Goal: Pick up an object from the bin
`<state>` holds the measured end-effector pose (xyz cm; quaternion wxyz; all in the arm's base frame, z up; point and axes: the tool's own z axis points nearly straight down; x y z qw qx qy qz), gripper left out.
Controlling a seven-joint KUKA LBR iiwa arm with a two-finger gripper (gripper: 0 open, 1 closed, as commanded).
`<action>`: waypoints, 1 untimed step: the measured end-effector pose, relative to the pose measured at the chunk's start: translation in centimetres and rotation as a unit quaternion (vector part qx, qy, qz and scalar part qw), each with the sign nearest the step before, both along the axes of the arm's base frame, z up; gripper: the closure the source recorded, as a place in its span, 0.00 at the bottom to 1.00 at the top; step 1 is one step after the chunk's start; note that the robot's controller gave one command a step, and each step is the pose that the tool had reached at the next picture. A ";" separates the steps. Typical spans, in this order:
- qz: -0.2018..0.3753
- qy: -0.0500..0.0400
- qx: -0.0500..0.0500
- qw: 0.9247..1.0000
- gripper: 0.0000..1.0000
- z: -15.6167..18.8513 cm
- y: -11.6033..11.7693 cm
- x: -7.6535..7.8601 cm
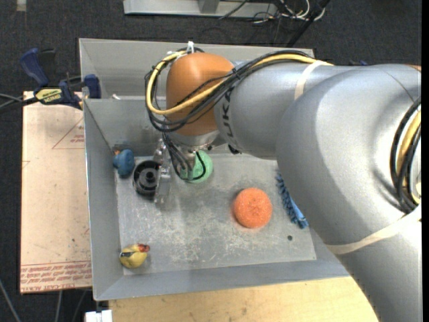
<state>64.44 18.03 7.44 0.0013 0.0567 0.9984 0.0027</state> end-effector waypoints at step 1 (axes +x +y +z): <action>-0.003 0.003 -0.001 1.000 1.00 3.4 0.3 -0.4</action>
Offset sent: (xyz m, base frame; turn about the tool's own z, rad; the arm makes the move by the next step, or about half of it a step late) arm 0.0008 0.0014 0.0817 0.0391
